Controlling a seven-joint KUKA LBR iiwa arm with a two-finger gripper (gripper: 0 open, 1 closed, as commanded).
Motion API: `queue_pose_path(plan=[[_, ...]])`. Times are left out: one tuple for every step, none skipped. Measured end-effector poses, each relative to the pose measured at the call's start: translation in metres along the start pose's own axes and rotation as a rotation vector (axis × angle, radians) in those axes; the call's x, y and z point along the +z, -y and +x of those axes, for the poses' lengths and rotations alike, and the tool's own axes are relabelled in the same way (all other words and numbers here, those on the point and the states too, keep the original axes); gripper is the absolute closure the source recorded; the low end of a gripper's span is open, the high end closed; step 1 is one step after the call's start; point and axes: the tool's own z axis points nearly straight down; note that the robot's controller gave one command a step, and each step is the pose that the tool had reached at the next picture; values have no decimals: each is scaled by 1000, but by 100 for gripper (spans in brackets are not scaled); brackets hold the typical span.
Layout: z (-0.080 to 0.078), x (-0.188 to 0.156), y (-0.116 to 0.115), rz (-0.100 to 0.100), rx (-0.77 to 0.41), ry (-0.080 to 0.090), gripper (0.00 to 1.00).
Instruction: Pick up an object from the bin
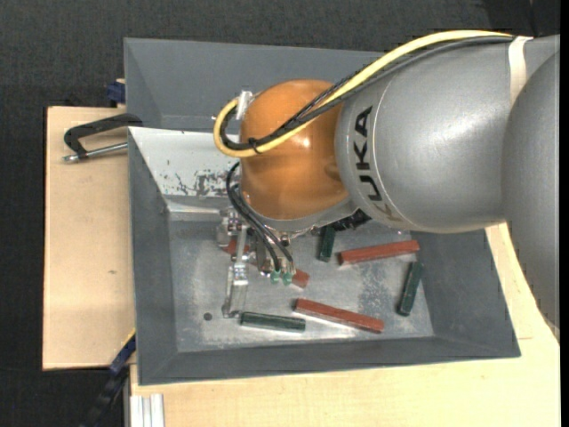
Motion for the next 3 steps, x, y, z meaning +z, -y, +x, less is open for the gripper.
queue_pose_path(plan=[[0, 0, 0, 0, 0, 0, 0], [-5, 51, 30, -1, -79, 5, 0], [-21, 81, 65, 1, 56, -1, 0]])
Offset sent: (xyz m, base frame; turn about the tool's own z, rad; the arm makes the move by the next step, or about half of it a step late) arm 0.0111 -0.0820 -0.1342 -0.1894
